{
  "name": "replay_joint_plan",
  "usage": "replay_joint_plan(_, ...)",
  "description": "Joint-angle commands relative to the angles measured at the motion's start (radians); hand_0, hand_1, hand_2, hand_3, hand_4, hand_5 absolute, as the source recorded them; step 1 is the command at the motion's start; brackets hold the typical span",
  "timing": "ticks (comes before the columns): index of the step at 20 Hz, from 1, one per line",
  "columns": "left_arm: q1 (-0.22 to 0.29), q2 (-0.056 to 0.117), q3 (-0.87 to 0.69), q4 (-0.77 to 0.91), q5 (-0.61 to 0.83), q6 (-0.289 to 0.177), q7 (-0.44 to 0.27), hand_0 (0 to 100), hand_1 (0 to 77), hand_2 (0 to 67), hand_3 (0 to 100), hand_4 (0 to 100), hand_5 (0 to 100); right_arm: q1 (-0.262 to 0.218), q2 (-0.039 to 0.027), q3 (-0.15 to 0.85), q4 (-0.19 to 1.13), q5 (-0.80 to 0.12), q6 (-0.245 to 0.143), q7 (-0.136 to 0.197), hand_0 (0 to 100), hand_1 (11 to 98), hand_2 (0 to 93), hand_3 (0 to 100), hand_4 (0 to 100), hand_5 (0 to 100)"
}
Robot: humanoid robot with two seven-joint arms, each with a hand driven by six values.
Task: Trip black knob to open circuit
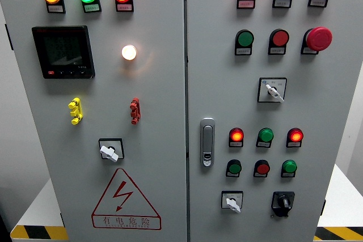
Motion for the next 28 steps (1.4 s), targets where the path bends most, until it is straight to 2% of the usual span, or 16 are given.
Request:
replay_joint_plan(1, 0.0, 0.0, 0.0, 0.0, 0.0, 0.0, 0.0, 0, 0.0, 19.5, 26, 10, 9, 0.003, -0.0335, 0.014, 0.051, 0.002, 0.005, 0.046, 85, 39.3, 0.0, 4, 0, 0)
replay_joint_plan(3, 0.0, 0.0, 0.0, 0.0, 0.0, 0.0, 0.0, 0, 0.0, 19.4, 26, 10, 9, 0.005, -0.0505, 0.028, 0.104, 0.002, -0.009, 0.088, 85, 39.3, 0.0, 4, 0, 0)
replay_joint_plan(4, 0.0, 0.0, 0.0, 0.0, 0.0, 0.0, 0.0, 0, 0.0, 19.4, 26, 10, 9, 0.01, -0.0536, 0.041, 0.151, 0.0, -0.012, 0.096, 85, 39.4, 0.0, 4, 0, 0)
replay_joint_plan(6, 0.0, 0.0, 0.0, 0.0, 0.0, 0.0, 0.0, 0, 0.0, 19.4, 26, 10, 9, -0.012, -0.0537, 0.147, 0.286, -0.001, -0.035, 0.094, 85, 39.6, 0.0, 5, 0, 0)
replay_joint_plan(7, 0.0, 0.0, 0.0, 0.0, 0.0, 0.0, 0.0, 0, 0.0, 19.4, 26, 10, 9, -0.023, -0.0461, 0.163, 0.323, -0.018, -0.053, 0.099, 84, 40.5, 0.0, 6, 0, 0)
replay_joint_plan(8, -0.002, 0.0, 0.0, 0.0, 0.0, 0.0, 0.0, 0, 0.0, 19.4, 26, 10, 9, -0.036, -0.0445, 0.181, 0.398, -0.035, -0.064, 0.099, 83, 41.1, 0.0, 7, 0, 0)
replay_joint_plan(9, 0.0, 0.0, 0.0, 0.0, 0.0, 0.0, 0.0, 0, 0.0, 19.4, 26, 10, 9, -0.053, -0.0399, 0.224, 0.464, -0.058, -0.064, 0.099, 83, 41.7, 0.0, 8, 0, 0)
replay_joint_plan(10, 0.0, 0.0, 0.0, 0.0, 0.0, 0.0, 0.0, 0, 0.0, 19.4, 26, 10, 9, -0.076, -0.0171, 0.277, 0.536, -0.102, -0.056, 0.096, 83, 42.6, 0.0, 9, 0, 0)
replay_joint_plan(11, 0.0, 0.0, 0.0, 0.0, 0.0, 0.0, 0.0, 0, 0.0, 19.4, 26, 10, 9, -0.09, -0.0032, 0.304, 0.596, -0.15, -0.056, 0.097, 83, 42.9, 0.0, 10, 0, 1)
replay_joint_plan(12, 0.0, 0.0, 0.0, 0.0, 0.0, 0.0, 0.0, 0, 0.0, 19.5, 26, 10, 9, -0.107, 0.0046, 0.315, 0.672, -0.181, -0.056, 0.097, 82, 43.3, 0.0, 11, 0, 3)
replay_joint_plan(13, 0.0, 0.0, 0.0, 0.0, 0.0, 0.0, 0.0, 0, 0.0, 19.4, 26, 10, 9, -0.119, 0.0062, 0.316, 0.729, -0.187, -0.058, 0.099, 82, 43.4, 0.0, 11, 0, 4)
replay_joint_plan(17, 0.0, 0.0, 0.0, 0.0, 0.0, 0.0, 0.0, 0, 0.0, 19.5, 26, 10, 9, -0.161, 0.0046, 0.322, 0.959, -0.199, -0.056, 0.1, 82, 44.6, 0.0, 16, 4, 15)
replay_joint_plan(19, 0.0, 0.0, 0.0, 0.0, 0.0, 0.0, 0.0, 0, 0.0, 19.4, 26, 10, 9, -0.176, 0.0016, 0.347, 1.073, -0.201, -0.041, 0.099, 82, 45.0, 0.0, 18, 7, 19)
replay_joint_plan(24, 0.0, 0.0, 0.0, 0.0, 0.0, 0.0, 0.0, 0, 0.0, 19.4, 26, 10, 9, -0.191, 0.0031, 0.353, 1.285, -0.205, -0.012, 0.088, 82, 46.2, 0.0, 24, 16, 28)
replay_joint_plan(26, 0.0, 0.0, 0.0, 0.0, 0.0, 0.0, 0.0, 0, 0.0, 19.4, 26, 10, 9, -0.193, 0.0031, 0.356, 1.348, -0.205, -0.012, 0.088, 82, 46.2, 0.0, 24, 17, 29)
replay_joint_plan(28, 0.0, 0.0, 0.0, 0.0, 0.0, 0.0, 0.0, 0, 0.0, 19.4, 26, 10, 9, -0.191, 0.0046, 0.358, 1.404, -0.205, -0.013, 0.071, 82, 46.2, 0.0, 25, 19, 31)
